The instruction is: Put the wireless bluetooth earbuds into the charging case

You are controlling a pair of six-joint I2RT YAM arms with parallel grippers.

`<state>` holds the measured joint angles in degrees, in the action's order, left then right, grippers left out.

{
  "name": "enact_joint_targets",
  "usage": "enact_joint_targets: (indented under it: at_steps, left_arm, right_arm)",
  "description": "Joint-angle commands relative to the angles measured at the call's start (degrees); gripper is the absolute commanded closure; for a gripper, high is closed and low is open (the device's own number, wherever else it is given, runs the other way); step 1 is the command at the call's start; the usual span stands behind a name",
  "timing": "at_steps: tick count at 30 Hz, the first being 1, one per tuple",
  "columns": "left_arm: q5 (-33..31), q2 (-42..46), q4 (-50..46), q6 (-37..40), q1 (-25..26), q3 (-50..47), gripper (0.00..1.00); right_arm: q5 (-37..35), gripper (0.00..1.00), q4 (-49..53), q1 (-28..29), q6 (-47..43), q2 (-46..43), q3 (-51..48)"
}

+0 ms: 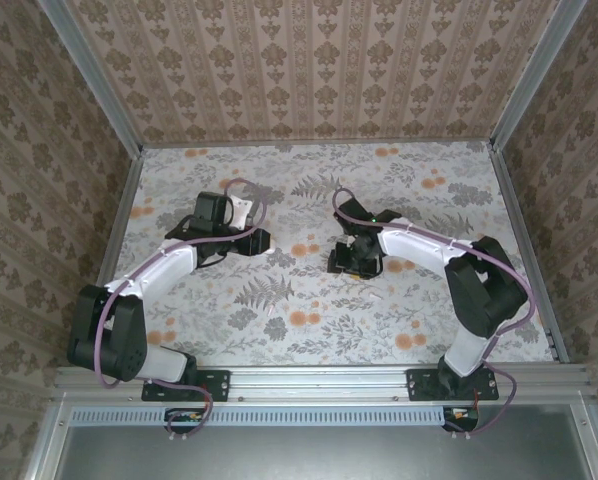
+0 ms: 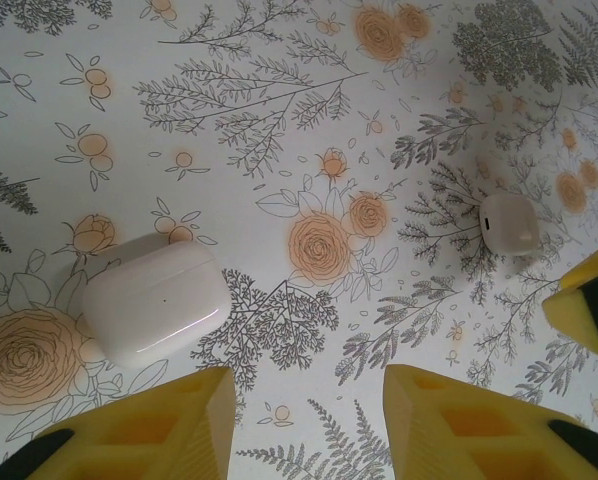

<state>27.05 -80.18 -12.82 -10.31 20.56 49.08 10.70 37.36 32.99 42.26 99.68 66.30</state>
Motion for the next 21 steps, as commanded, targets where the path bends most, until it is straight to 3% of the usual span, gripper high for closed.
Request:
enact_joint_targets:
  at_steps: [1, 6, 11, 21]
  left_arm:
    - [1.6, 0.0, 1.21, -0.02, -0.08, -0.82, 0.57]
    - [1.61, 0.68, 1.39, -0.42, -0.08, -1.59, 0.57]
    - [1.43, 0.82, 1.49, -0.7, -0.08, -1.71, 0.57]
    - [1.77, -0.53, 1.48, -0.84, 0.09, -0.21, 0.57]
  right_arm:
    - [-0.8, 0.57, -1.63, 0.97, 0.83, 3.61, 2.73]
    - [-0.62, 0.66, -2.23, 1.01, -0.22, 7.68, 3.99]
    - [-3.55, 0.67, -0.64, 0.27, -1.56, 8.39, 3.47]
    - [-3.76, 0.52, -1.34, -4.48, -2.52, 7.13, 1.11]
